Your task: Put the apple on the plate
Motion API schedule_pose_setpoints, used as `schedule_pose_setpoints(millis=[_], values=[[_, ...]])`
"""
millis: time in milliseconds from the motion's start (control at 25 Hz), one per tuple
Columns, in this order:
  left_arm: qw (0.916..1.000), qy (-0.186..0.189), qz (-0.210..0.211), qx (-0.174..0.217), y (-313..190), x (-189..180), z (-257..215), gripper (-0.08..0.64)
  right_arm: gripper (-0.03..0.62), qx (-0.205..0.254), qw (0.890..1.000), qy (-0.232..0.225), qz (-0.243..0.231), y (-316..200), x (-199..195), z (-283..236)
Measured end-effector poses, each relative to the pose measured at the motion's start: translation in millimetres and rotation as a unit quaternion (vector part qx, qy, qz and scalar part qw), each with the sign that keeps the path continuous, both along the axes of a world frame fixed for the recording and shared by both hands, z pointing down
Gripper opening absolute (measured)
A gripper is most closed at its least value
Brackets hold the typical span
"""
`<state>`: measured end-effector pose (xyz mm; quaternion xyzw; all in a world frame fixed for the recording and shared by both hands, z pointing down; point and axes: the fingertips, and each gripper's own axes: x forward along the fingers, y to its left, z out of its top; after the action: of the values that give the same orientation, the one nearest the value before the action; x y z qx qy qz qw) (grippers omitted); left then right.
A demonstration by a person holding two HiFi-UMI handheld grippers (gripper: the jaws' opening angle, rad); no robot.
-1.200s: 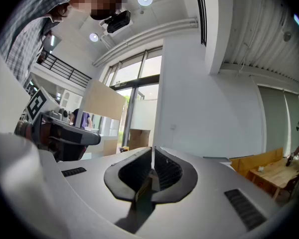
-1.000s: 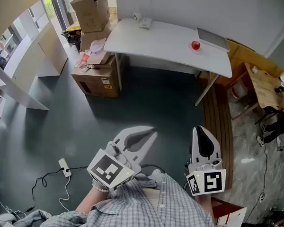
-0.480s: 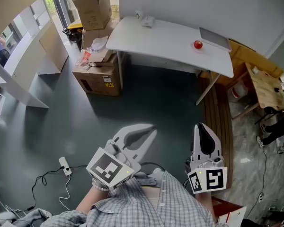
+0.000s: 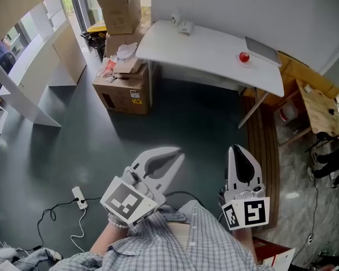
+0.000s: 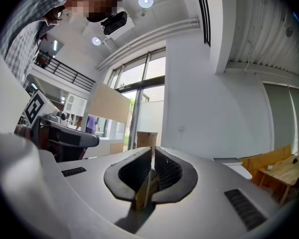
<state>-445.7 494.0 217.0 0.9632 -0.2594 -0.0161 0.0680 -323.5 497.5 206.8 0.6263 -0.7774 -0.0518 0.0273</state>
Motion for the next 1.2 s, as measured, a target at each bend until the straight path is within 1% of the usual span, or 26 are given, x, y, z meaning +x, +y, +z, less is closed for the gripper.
schedule_pose_setpoints(millis=[80, 200, 320, 520, 640, 800, 1040, 1200], values=[[1.0, 0.0, -0.007, 0.003, -3, -9, 0, 0.009, 0.032, 0.002, 1.0, -0.001, -0.005, -1, -8, 0], [0.9998, 0.008, -0.017, -0.009, -2, -21, 2, 0.009, 0.032, 0.004, 1.0, 0.009, -0.013, 1, -22, 1], [0.9999, 0.005, -0.014, -0.002, 0, -27, 7, 0.009, 0.032, 0.001, 1.0, 0.015, -0.013, 0, -32, 5], [0.9999, 0.009, -0.013, -0.007, -3, -30, 7, 0.009, 0.032, -0.005, 1.0, 0.022, -0.02, -4, -40, 6], [0.9999, 0.008, -0.013, -0.007, -10, -26, 10, 0.009, 0.032, -0.008, 1.0, 0.018, -0.019, -11, -36, 9], [0.9998, 0.014, -0.008, -0.014, -19, -18, 11, 0.009, 0.032, -0.012, 1.0, 0.024, -0.014, -19, -26, 11], [0.9997, 0.014, -0.008, -0.016, -42, 5, 10, 0.009, 0.032, -0.01, 0.999, 0.031, -0.01, -42, 0, 10], [0.9996, 0.011, -0.017, -0.018, -62, 21, 9, 0.009, 0.032, -0.006, 0.999, 0.031, -0.018, -62, 16, 9]])
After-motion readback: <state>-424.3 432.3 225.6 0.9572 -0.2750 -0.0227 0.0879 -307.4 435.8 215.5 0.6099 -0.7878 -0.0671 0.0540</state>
